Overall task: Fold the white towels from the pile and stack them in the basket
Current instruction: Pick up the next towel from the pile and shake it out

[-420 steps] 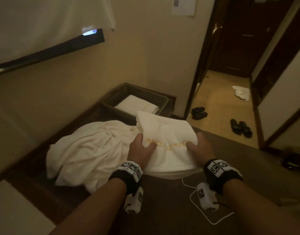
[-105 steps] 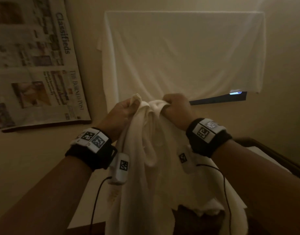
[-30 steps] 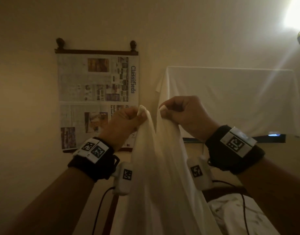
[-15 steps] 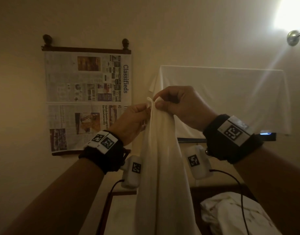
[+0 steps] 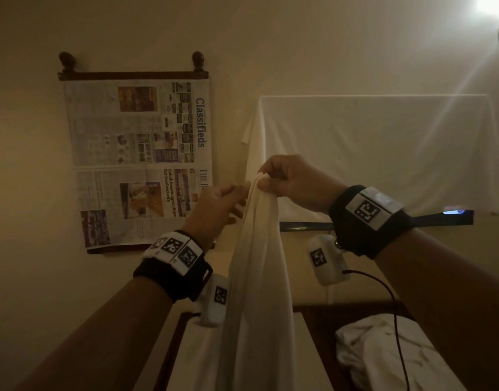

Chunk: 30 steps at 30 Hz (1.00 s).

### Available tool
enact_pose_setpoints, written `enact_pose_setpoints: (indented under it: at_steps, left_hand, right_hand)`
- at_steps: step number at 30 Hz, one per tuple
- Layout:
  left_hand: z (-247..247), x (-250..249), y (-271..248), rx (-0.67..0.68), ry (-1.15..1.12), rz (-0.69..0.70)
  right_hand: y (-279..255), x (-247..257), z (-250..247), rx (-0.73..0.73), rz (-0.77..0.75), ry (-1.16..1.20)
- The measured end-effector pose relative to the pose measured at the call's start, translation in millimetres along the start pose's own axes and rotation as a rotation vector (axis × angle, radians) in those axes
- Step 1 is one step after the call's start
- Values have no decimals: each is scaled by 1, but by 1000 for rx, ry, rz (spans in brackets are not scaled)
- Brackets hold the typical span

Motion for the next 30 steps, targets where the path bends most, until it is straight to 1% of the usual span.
enact_pose_setpoints:
  at_steps: [2,5,6,7,9,11,12,14,16,18,19,21,24,26,30]
  left_hand:
    - [12,1,-6,-29,-3,29]
    - [33,4,-9,-1,206,87]
    - [37,7,-7,-6,242,84]
    - [40,8,-5,-12,243,61]
    - [46,13,-1,-34,178,-38]
    - [55,15,0,-67,59,-152]
    - [60,16,1,-71,-3,-181]
    - [70,19,1,-37,-33,-198]
    - [80,21,1,41,96,-165]
    - [91,21,1,116,230,-104]
    - [97,20,2,127,279,-64]
    - [106,18,5,87,296,3]
    - [120,16,10,33,203,14]
    - [126,20,12,19,211,-1]
    - [126,31,10,4,219,-104]
  right_hand:
    - [1,-12,-3,-38,-1,0]
    - [1,-30,-6,-81,15,0]
    - [0,-35,-6,-93,19,3]
    - [-2,-40,-7,-110,19,9]
    - [-12,-50,-6,-143,25,29]
    - [-28,-64,-1,-134,81,101]
    - [-35,-74,3,-114,120,167]
    - [-49,-90,11,-120,160,266]
    - [-58,-99,10,-172,164,322]
    - [-63,-97,1,-204,132,293]
    - [-64,-98,-4,-205,125,285]
    - [-70,-101,-11,-197,133,368]
    - [-91,-118,-13,-170,206,507]
    - [-112,-135,0,-100,272,555]
    - [-164,-179,41,58,430,629]
Point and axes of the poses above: each hand's wrist, its own y-axis towards the middle knuckle, its own z-axis out of the palm, x = y × z, the point moved 1 cm from there along y, towards the middle knuckle, and after that the axes turned 1 degree about -y, right-handed, at the moved point
